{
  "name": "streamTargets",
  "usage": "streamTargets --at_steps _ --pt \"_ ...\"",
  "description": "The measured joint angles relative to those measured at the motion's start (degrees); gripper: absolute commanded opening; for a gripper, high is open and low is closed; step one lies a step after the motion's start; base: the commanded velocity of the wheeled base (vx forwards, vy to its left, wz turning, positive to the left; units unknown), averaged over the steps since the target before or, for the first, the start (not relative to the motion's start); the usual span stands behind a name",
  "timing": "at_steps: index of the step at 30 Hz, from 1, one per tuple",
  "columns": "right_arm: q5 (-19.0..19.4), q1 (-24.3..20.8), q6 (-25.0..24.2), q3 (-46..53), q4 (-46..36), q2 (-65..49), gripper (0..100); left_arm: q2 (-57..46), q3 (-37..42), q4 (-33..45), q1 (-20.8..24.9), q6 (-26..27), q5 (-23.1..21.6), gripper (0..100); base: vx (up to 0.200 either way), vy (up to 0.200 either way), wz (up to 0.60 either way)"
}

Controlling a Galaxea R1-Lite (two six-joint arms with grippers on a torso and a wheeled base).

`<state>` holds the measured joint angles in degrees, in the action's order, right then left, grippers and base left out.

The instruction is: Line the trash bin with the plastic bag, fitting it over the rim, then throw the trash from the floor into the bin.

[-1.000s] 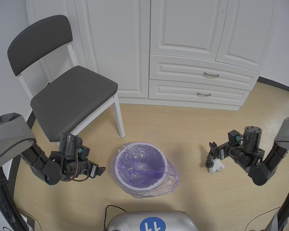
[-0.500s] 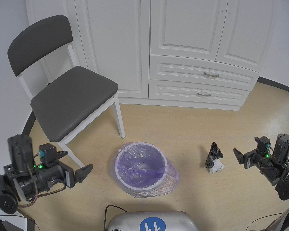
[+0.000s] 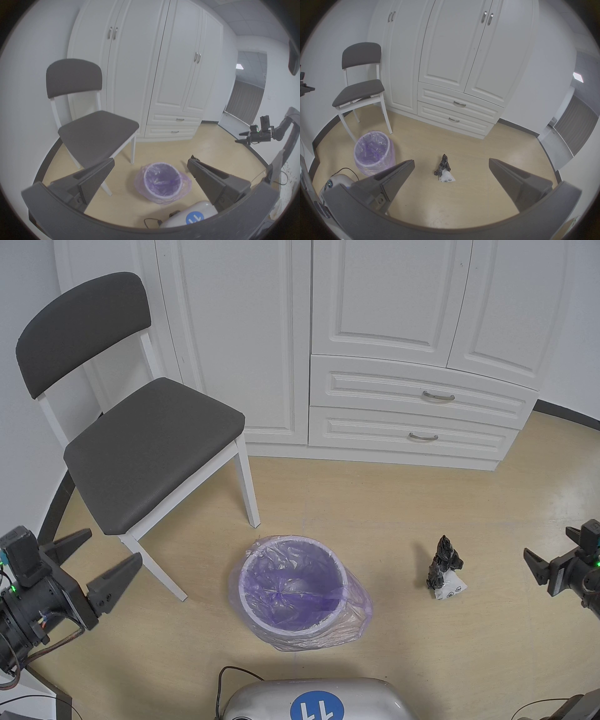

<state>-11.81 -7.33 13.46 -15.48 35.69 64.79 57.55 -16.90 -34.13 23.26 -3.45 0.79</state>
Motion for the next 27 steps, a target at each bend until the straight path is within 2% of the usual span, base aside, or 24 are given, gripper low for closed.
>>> streamTargets --at_steps 5,8,11,18,27 --pt "0.1 -0.2 0.1 -6.5 -18.4 -11.3 100 -2.6 -2.8 1.6 0.0 0.0 0.0 100 0.000 0.000 0.00" --pt "0.1 -0.6 -0.2 -11.5 -28.1 -16.8 100 -3.9 -4.7 5.2 -0.1 0.3 0.1 100 0.000 0.000 0.00" --pt "0.1 -1.0 -2.0 -16.4 -33.7 -20.6 100 -5.2 -7.2 10.5 -0.6 0.9 0.5 100 0.000 0.000 0.00" --pt "0.0 -2.4 -13.7 -23.8 -40.4 -21.1 100 -7.7 -13.7 19.2 -4.7 1.7 1.4 100 0.000 0.000 0.00" --pt "0.1 -4.9 -24.4 -34.1 -54.1 -14.3 100 -8.5 -19.0 31.0 -8.2 2.0 3.5 100 0.000 0.000 0.00"
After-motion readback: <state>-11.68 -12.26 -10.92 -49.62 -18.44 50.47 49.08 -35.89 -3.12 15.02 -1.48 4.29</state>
